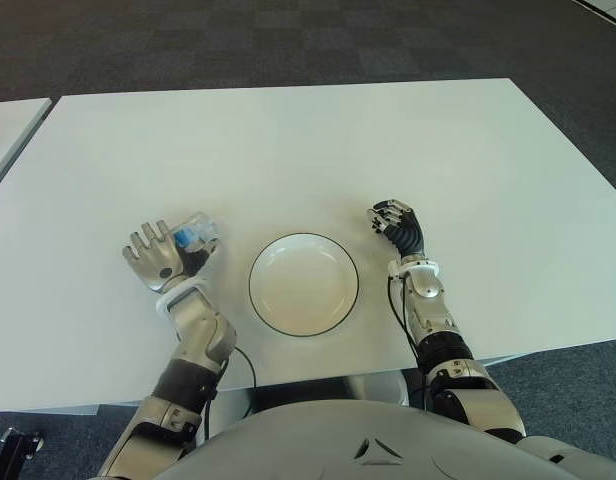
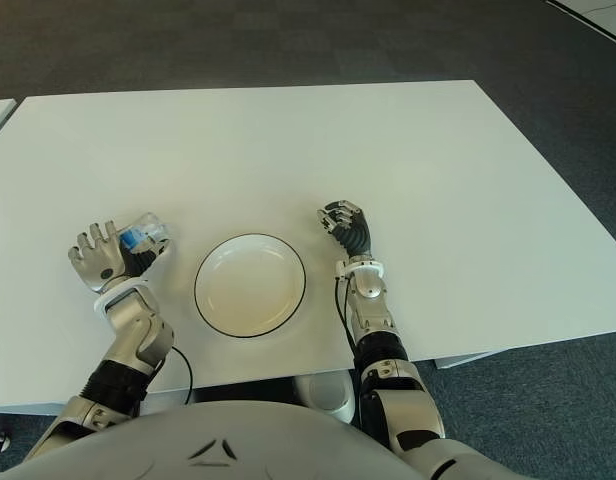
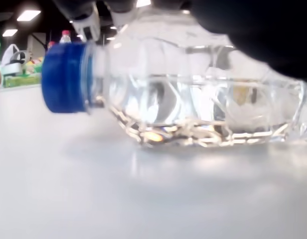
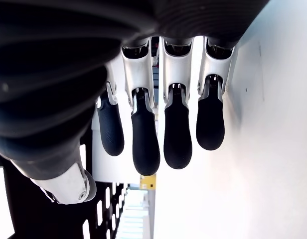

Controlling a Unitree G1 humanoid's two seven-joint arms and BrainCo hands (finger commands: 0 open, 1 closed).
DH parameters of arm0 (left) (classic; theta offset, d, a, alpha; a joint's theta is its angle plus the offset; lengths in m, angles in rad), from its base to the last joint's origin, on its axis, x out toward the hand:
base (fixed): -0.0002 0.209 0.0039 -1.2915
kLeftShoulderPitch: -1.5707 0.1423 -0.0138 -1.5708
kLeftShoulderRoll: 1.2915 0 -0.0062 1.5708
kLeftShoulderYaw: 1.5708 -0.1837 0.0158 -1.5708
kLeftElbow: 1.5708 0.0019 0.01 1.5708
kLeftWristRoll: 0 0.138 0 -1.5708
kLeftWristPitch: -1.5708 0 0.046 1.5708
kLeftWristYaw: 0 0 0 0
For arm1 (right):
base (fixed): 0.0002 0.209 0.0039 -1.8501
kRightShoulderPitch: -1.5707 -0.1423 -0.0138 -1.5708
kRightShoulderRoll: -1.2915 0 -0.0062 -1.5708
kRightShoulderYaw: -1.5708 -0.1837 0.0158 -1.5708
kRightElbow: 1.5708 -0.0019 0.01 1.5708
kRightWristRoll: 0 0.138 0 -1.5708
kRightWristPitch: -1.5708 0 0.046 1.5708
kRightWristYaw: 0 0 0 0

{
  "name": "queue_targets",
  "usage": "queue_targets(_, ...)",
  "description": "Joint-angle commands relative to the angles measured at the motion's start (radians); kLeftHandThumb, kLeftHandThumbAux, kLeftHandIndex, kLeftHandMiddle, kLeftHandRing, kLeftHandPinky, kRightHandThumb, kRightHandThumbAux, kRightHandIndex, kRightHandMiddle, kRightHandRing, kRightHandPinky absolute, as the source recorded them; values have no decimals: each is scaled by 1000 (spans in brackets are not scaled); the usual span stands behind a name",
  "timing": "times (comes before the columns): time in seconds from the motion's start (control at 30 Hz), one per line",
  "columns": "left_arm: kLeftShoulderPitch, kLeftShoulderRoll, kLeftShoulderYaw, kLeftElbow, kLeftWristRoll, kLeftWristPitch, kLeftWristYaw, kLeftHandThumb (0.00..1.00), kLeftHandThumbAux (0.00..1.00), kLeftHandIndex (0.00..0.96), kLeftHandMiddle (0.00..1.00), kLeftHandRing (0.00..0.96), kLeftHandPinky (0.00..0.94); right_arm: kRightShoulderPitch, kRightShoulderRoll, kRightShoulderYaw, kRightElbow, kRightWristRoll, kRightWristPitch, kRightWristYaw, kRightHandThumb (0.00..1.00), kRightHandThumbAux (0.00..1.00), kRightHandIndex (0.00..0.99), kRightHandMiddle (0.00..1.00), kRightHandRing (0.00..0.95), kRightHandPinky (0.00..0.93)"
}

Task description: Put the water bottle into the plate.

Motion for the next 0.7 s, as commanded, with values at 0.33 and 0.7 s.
queue_targets(0.33, 80, -24, 34, -30, -112, -117, 68, 724, 652, 436, 666, 682, 707, 46, 6, 0, 37, 8, 73, -2, 708, 729, 432, 614, 600, 595)
queue_targets(0.7, 82, -23, 45, -37, -130, -136, 61, 730, 685, 439, 728, 754, 799, 44, 5, -6, 41, 10, 77, -7, 707, 728, 432, 614, 595, 586)
